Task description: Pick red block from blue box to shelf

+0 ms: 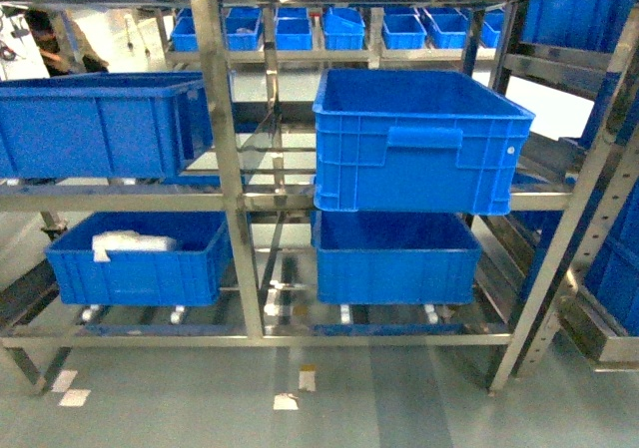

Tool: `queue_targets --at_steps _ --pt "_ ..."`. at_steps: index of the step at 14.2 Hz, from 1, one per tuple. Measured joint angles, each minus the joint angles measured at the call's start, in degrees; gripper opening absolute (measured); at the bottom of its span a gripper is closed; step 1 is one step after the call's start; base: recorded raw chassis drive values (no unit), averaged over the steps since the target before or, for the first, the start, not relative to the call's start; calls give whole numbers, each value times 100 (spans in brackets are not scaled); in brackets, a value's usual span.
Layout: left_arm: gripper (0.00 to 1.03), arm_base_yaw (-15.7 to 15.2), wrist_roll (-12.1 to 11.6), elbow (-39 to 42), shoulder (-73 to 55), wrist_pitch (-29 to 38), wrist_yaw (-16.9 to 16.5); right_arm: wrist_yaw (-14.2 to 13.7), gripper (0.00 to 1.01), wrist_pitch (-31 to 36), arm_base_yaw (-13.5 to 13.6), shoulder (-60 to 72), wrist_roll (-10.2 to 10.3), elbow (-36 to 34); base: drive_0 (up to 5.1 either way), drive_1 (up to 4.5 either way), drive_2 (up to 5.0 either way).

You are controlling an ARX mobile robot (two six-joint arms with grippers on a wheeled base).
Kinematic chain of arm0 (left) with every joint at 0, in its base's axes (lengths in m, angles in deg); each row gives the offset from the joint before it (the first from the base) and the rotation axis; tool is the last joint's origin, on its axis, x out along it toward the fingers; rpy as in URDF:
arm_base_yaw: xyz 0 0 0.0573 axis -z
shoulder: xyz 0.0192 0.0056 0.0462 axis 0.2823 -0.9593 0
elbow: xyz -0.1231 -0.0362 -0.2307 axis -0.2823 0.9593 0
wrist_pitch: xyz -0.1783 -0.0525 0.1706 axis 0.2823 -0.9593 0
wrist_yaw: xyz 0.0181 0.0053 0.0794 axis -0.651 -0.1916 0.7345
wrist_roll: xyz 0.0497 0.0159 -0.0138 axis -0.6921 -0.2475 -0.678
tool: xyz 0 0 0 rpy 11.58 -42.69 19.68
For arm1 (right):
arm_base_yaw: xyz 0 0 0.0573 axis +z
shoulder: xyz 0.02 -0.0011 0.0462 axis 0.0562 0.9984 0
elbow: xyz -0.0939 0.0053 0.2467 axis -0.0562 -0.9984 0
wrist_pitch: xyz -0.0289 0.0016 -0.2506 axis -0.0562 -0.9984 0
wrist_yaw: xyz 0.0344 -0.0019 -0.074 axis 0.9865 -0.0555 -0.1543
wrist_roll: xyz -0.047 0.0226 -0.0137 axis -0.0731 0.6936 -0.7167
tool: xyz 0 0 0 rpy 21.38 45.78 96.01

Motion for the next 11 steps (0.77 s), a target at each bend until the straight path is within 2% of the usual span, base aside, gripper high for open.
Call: queue_targets --at_steps 11 --pt "98 0 0 0 0 -7 2 0 29 15 0 -2 0 0 319 175 -492"
